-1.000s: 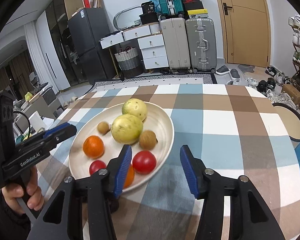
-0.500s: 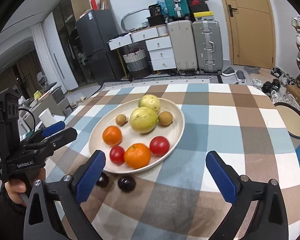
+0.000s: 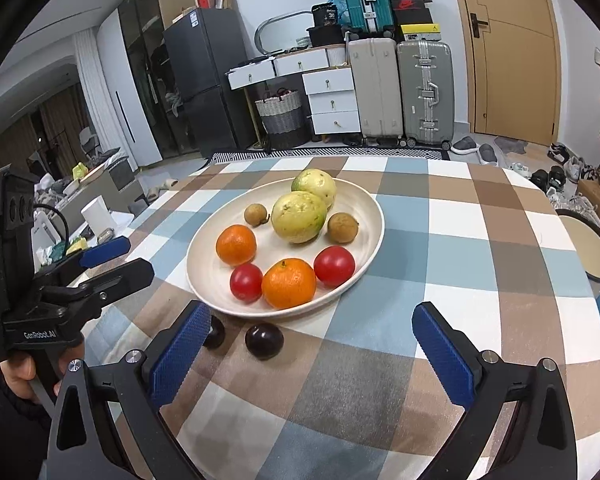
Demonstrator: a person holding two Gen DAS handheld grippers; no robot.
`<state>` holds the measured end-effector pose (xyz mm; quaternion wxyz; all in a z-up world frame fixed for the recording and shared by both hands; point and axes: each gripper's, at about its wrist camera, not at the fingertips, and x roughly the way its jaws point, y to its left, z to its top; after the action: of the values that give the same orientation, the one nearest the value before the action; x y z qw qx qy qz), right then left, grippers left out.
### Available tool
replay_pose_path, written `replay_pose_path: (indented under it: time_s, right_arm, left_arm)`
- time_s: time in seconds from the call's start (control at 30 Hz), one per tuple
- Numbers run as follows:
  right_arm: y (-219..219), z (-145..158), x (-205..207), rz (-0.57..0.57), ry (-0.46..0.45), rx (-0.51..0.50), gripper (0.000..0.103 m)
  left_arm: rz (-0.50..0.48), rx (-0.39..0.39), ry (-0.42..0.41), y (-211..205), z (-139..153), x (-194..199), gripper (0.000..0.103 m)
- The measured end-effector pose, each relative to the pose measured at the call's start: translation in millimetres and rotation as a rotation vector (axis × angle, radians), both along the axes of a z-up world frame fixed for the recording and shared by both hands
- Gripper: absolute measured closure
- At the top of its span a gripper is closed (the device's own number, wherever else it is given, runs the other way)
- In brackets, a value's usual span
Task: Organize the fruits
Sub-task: 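Move the right tool back to the pile and grasp a dark purple plum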
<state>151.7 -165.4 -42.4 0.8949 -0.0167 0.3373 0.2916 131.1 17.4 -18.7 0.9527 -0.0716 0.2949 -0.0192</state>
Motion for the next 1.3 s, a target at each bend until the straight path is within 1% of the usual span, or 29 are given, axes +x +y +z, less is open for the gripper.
replay_pose_path:
  time_s: [0.13,0.23,0.3,0.43,0.57,0.6,0.7,0.83,0.9,1.0,1.1,1.13,1.23,1.3]
  right_arm:
    - [2,-4,1,0.004,0.022,-0.019,0.0]
    - [3,-10,1,0.012,0.051,-0.032,0.0]
    - [6,-13,0,0.017,0.054,-0.046,0.0]
    - [9,-16,-1,0.028,0.063,-0.064,0.0]
    - [12,-22,2,0.022,0.081,-0.095,0.0]
    - [13,-23,3,0.024,0.089,-0.101,0.0]
    - [17,-27,4,0.04,0.112,-0.113,0.0]
    - [19,-31,8,0.053,0.147,-0.1,0.001]
    - [22,-32,9,0.06,0.143,-0.11,0.001]
    - [28,-32,8,0.073,0.133,-0.138,0.005]
    - [36,-34,8,0.095,0.13,-0.166,0.012]
    - [38,-34,7,0.099,0.131,-0.174,0.017]
    - [43,-36,8,0.107,0.129,-0.198,0.021]
    - [44,-36,8,0.112,0.128,-0.196,0.024]
  left_arm:
    - [-0.024,0.024,0.009,-7,-2,0,0.001]
    - [-0.026,0.02,0.003,-6,-1,-1,0.001]
    - [-0.027,0.014,0.005,-5,-2,-1,0.001]
    - [-0.034,0.023,0.028,-5,-4,2,0.001]
    - [-0.043,0.079,0.057,-11,-6,3,0.001]
    - [-0.048,0.083,0.062,-12,-6,3,0.001]
    - [-0.062,0.077,0.086,-13,-8,5,0.001]
    - [-0.07,0.072,0.11,-13,-12,7,0.001]
    - [-0.071,0.065,0.128,-12,-14,9,0.001]
    - [-0.063,0.051,0.147,-9,-16,10,0.001]
    - [-0.062,0.029,0.165,-5,-19,12,0.001]
    - [-0.064,0.025,0.169,-4,-20,13,0.001]
    - [-0.065,0.031,0.174,-4,-21,14,0.001]
    - [-0.072,0.036,0.18,-5,-22,15,0.001]
